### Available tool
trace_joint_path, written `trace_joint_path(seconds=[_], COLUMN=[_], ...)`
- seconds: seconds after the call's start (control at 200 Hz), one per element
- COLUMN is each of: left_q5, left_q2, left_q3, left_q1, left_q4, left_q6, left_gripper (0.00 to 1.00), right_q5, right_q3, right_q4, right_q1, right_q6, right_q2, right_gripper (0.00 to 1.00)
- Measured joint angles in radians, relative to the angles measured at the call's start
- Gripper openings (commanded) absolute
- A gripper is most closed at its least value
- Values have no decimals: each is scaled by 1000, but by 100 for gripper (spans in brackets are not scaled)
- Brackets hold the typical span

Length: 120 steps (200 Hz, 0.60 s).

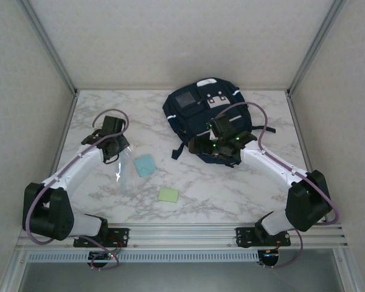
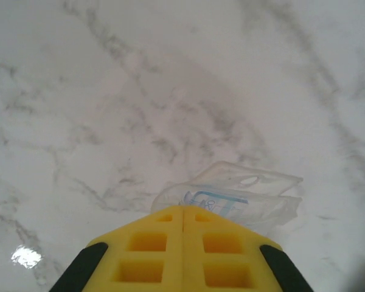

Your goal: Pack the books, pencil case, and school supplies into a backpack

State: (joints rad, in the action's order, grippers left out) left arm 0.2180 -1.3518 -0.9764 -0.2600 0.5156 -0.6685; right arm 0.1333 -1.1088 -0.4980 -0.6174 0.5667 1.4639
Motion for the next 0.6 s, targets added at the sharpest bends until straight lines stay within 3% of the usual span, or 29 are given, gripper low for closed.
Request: trace_joint_path(seconds=[0.175, 0.39, 0.601], left_q5=[-38, -162, -253], left_q2=[11, 11, 11], left_q3=[-106, -218, -231], left_q1=[0, -17, -58], left_q4=[-2, -34, -127], left_q6=[19, 18, -72], left_gripper=[0, 0, 0], right_q5=[140, 301, 425], right_q3=[-2, -3, -37], right_q4=[126, 357, 586], right_q1=[-19, -42, -65], right_q6=[-1, 14, 58], right_q2=[49, 137, 265], right_gripper=[97, 98, 97])
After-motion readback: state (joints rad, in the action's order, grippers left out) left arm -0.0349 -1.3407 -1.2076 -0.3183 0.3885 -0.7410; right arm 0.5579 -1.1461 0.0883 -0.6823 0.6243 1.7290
